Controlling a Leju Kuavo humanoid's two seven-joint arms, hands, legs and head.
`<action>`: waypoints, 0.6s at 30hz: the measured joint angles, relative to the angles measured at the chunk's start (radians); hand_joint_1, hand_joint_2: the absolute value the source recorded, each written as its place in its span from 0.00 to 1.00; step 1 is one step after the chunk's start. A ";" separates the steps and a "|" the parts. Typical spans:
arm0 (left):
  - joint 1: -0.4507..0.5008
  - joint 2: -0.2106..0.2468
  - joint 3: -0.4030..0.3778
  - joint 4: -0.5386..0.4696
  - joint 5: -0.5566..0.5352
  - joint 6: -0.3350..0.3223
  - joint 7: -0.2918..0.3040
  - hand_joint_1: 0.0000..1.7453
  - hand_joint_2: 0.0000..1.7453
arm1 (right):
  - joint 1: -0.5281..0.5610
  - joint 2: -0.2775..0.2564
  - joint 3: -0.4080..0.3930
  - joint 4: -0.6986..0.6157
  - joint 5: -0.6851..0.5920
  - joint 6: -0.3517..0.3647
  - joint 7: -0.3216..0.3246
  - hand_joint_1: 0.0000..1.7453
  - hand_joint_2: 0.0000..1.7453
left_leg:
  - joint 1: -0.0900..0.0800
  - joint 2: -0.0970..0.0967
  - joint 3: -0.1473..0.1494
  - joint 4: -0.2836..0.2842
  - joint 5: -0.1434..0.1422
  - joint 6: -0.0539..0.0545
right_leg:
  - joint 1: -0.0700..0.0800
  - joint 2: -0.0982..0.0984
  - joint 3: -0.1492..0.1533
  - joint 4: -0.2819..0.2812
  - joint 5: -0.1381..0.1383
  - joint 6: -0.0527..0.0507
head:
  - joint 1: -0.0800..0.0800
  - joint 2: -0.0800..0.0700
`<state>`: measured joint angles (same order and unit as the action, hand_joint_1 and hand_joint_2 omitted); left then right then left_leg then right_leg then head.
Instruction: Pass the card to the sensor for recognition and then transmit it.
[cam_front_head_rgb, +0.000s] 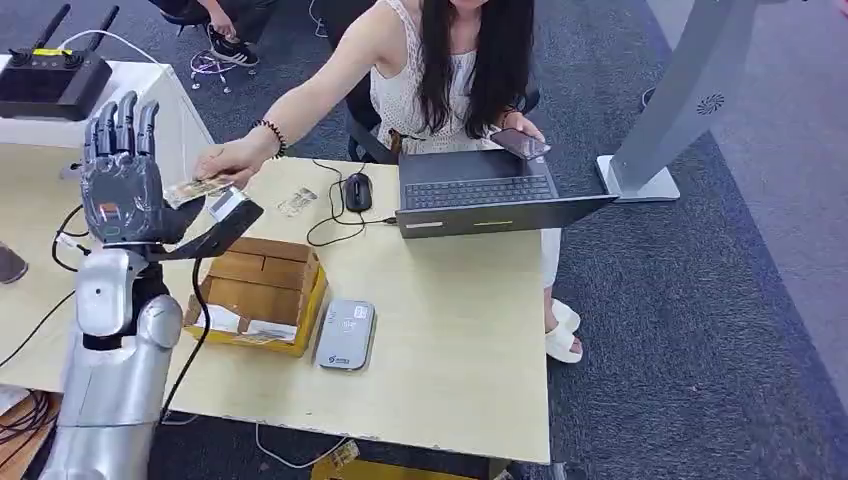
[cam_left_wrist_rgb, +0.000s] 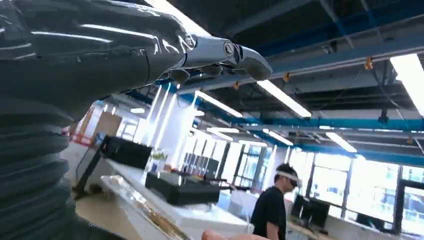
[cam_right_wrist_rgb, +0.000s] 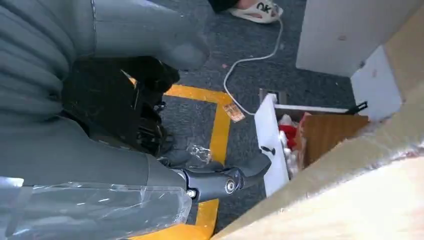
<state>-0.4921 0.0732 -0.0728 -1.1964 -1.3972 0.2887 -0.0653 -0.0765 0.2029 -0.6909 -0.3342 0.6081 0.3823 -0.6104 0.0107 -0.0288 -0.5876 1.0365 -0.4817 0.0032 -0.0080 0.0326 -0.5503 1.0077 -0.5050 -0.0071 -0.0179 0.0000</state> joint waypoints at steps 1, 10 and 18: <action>-0.008 0.005 -0.007 0.006 -0.020 0.008 0.009 0.00 1.00 | -0.001 0.000 0.000 0.002 0.004 -0.004 0.000 0.00 1.00 | 0.000 0.000 0.000 0.000 0.000 0.000 | 0.000 0.000 0.000 0.000 0.000 0.000 | 0.000 0.000; -0.026 0.029 -0.027 0.050 -0.039 0.036 0.023 1.00 1.00 | -0.006 0.001 0.005 0.017 0.004 -0.008 0.002 0.00 1.00 | 0.000 0.000 0.000 0.000 0.000 0.000 | 0.000 0.000 0.000 0.000 0.000 0.000 | 0.000 0.000; -0.029 0.036 -0.030 0.077 -0.036 0.034 0.023 1.00 1.00 | -0.006 0.001 0.014 0.022 -0.002 -0.008 0.003 0.00 1.00 | 0.000 0.000 0.000 0.000 0.000 0.000 | 0.000 0.000 0.000 0.000 0.000 0.000 | 0.000 0.000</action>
<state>-0.5208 0.1091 -0.1026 -1.1196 -1.4328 0.3231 -0.0423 -0.0829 0.2041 -0.6771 -0.3124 0.6065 0.3738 -0.6073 0.0107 -0.0288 -0.5878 1.0365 -0.4817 0.0032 -0.0080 0.0327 -0.5505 1.0077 -0.5050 -0.0071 -0.0176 0.0000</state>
